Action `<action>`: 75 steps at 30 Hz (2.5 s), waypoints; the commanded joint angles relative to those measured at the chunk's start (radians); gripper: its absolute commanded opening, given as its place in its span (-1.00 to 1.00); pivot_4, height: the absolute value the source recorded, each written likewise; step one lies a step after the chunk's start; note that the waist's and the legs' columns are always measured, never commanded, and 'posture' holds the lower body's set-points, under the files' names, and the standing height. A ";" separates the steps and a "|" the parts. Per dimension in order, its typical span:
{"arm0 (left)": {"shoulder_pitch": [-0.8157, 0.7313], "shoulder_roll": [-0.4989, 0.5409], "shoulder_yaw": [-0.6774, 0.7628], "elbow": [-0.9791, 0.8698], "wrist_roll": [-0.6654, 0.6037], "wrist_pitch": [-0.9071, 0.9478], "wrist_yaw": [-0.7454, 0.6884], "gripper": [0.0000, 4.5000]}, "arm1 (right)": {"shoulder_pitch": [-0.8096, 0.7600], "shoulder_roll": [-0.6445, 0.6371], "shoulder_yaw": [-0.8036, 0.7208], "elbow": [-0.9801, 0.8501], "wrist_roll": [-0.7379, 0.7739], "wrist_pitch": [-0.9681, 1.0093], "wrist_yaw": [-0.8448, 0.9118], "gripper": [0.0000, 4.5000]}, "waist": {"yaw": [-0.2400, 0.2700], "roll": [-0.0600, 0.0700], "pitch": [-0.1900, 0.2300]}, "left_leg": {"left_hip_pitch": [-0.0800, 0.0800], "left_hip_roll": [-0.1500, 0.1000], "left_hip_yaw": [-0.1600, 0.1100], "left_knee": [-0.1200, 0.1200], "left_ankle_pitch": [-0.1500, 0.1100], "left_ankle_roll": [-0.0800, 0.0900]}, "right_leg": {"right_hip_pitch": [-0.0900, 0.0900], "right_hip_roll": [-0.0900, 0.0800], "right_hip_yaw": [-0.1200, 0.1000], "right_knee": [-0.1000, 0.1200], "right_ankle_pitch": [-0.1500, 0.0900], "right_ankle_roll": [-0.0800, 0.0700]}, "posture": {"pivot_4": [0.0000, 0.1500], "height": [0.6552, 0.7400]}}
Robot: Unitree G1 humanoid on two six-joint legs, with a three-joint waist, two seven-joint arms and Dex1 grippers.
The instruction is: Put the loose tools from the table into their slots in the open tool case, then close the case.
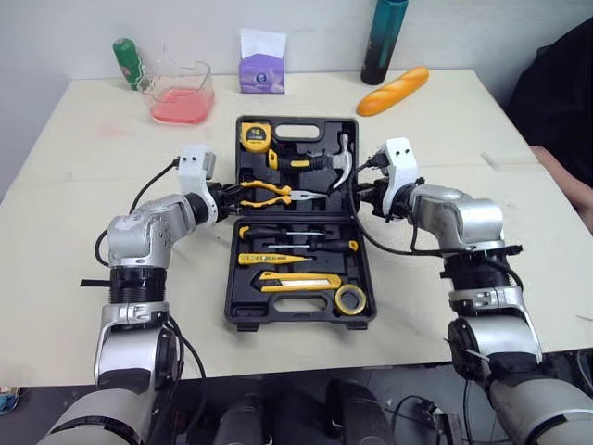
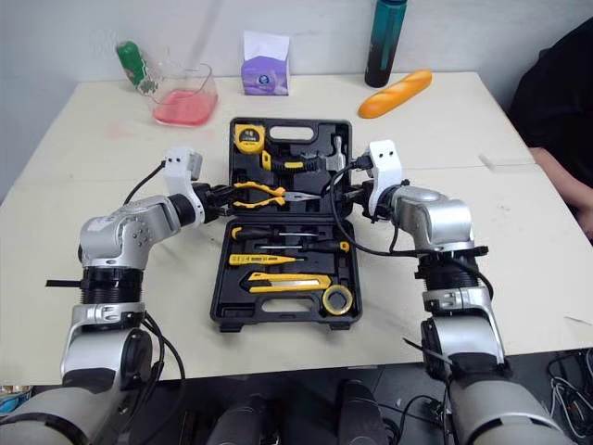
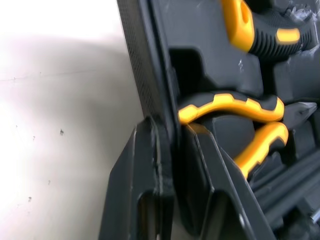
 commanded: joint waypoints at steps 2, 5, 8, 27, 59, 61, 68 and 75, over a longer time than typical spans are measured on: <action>0.043 0.052 0.042 -0.027 0.057 -0.310 -0.017 -1.00 | 0.062 -0.035 0.012 0.010 -0.095 -0.393 -0.003 -1.00 | -0.003 0.000 0.000 | -0.003 0.000 0.000 0.000 0.000 0.000 | -0.003 0.000 -0.001 0.000 0.000 0.000 | 1.00 1.00; 0.096 0.064 0.021 -0.031 0.099 -0.471 -0.018 -1.00 | 0.122 -0.084 0.067 0.073 -0.190 -0.679 -0.005 -1.00 | -0.007 0.000 0.000 | -0.006 0.000 0.000 0.001 0.001 0.000 | -0.006 0.000 -0.002 0.000 0.000 0.000 | 1.00 1.00; 0.165 0.100 -0.028 -0.013 0.190 -0.641 -0.007 -1.00 | 0.176 -0.125 0.074 0.153 -0.283 -1.018 -0.093 -1.00 | -0.011 0.000 0.000 | -0.007 0.000 0.000 0.001 0.001 0.000 | -0.006 0.000 -0.002 0.000 0.000 0.000 | 1.00 1.00; 0.469 0.155 -0.100 -0.133 0.256 -0.912 -0.081 0.18 | 0.340 -0.267 0.214 0.321 -0.491 -1.505 -0.173 -0.25 | -0.004 0.000 0.000 | 0.010 0.002 -0.003 -0.003 0.004 0.004 | 0.013 -0.006 -0.003 -0.002 0.001 0.001 | 1.00 1.00; 0.595 0.371 0.090 -0.364 -0.056 -0.507 -0.390 -0.56 | 0.981 -0.538 -0.091 -0.567 0.250 -0.640 0.576 -0.37 | 0.037 0.001 0.000 | 0.013 0.002 -0.014 -0.003 0.002 0.003 | 0.023 -0.007 -0.015 -0.008 0.001 -0.001 | 1.00 1.00; 0.524 0.366 0.041 -0.313 -0.038 -0.504 -0.410 -0.99 | 0.978 -0.536 -0.068 -0.577 0.236 -0.628 0.598 -0.83 | 0.045 0.001 0.000 | 0.013 0.002 -0.014 -0.002 0.002 0.003 | 0.023 -0.007 -0.015 -0.008 0.001 -0.001 | 1.00 1.00; 0.314 0.309 -0.105 -0.132 0.043 -0.482 -0.420 -1.00 | 0.966 -0.508 0.020 -0.604 0.191 -0.586 0.621 -0.96 | 0.047 0.001 0.000 | 0.012 0.002 -0.013 -0.001 0.002 0.003 | 0.023 -0.006 -0.015 -0.008 0.001 -0.001 | 1.00 1.00; 0.117 0.201 -0.184 0.073 0.139 -0.447 -0.335 -1.00 | 0.963 -0.453 0.068 -0.621 0.144 -0.572 0.589 -0.96 | 0.057 0.001 0.001 | 0.011 0.002 -0.014 0.004 0.002 0.003 | 0.023 -0.005 -0.016 -0.005 0.001 -0.001 | 1.00 1.00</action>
